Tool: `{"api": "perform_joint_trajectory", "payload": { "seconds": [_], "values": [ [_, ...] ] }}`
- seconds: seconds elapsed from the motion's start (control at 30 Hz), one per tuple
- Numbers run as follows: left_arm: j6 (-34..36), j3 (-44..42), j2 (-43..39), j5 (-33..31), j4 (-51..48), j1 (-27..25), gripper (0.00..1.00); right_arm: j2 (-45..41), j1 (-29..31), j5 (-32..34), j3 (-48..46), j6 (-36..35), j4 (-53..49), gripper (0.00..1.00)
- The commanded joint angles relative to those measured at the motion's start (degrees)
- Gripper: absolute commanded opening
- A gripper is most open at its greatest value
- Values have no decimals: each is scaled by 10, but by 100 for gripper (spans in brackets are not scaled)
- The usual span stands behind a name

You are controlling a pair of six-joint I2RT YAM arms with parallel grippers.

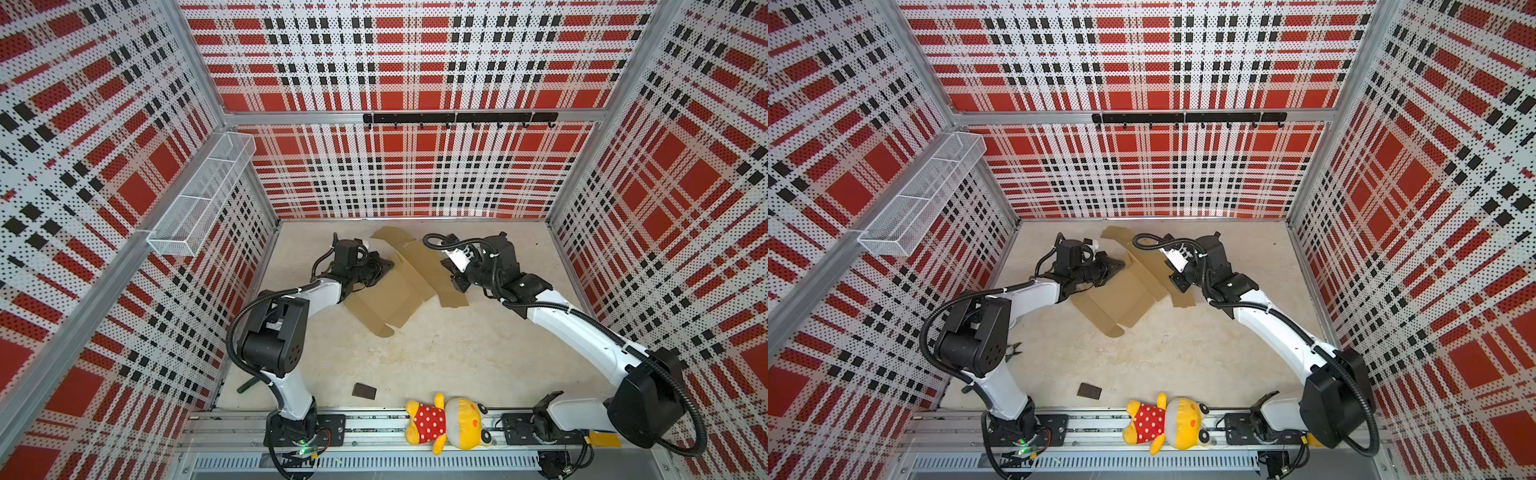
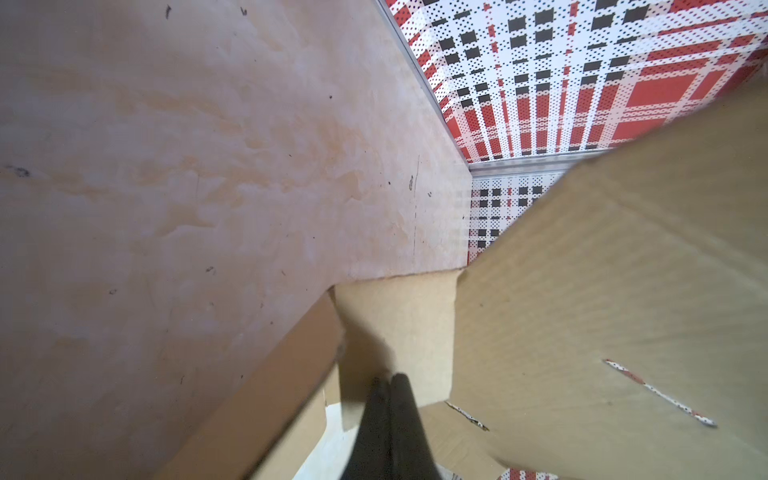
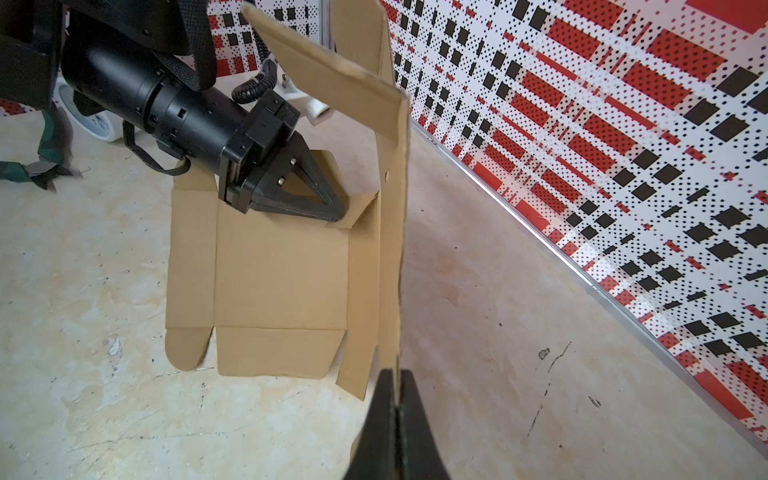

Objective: Fold the paper box

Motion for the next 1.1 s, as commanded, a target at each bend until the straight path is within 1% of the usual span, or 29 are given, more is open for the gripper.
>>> {"api": "perform_joint_trajectory", "payload": {
  "seconds": [0.0,0.1,0.2,0.3,0.4,0.5,0.6,0.67,0.73,0.83,0.97,1.03,1.07],
  "values": [
    [14,21,12,-3,-6,-3,0,5,3,-19,21,-5,29,0],
    [14,21,9,-1,-6,-3,0,5,3,-13,21,-13,24,0],
    [26,19,-10,0,-11,-3,0,13,3,5,35,-39,-4,0],
    [66,18,-45,-3,-39,-2,0,35,3,23,76,-90,-75,0],
    [119,8,-95,-3,-67,1,4,53,-1,42,113,-145,-138,0],
    [171,-3,-147,5,-93,13,10,69,-12,46,145,-189,-188,0],
    [213,-6,-182,36,-118,36,19,84,-23,46,177,-228,-230,0],
    [235,-9,-198,50,-123,56,26,94,-27,43,198,-257,-256,0],
    [250,-11,-207,51,-124,79,32,105,-26,45,215,-289,-281,0],
    [286,-13,-213,50,-126,106,37,125,-26,54,237,-337,-316,0],
    [372,-9,-213,56,-146,119,44,117,-25,63,209,-373,-285,0],
    [414,-6,-211,56,-158,120,48,108,-20,73,184,-390,-251,0],
    [446,-3,-207,55,-164,120,52,105,-16,83,174,-403,-233,0]
  ]
}}
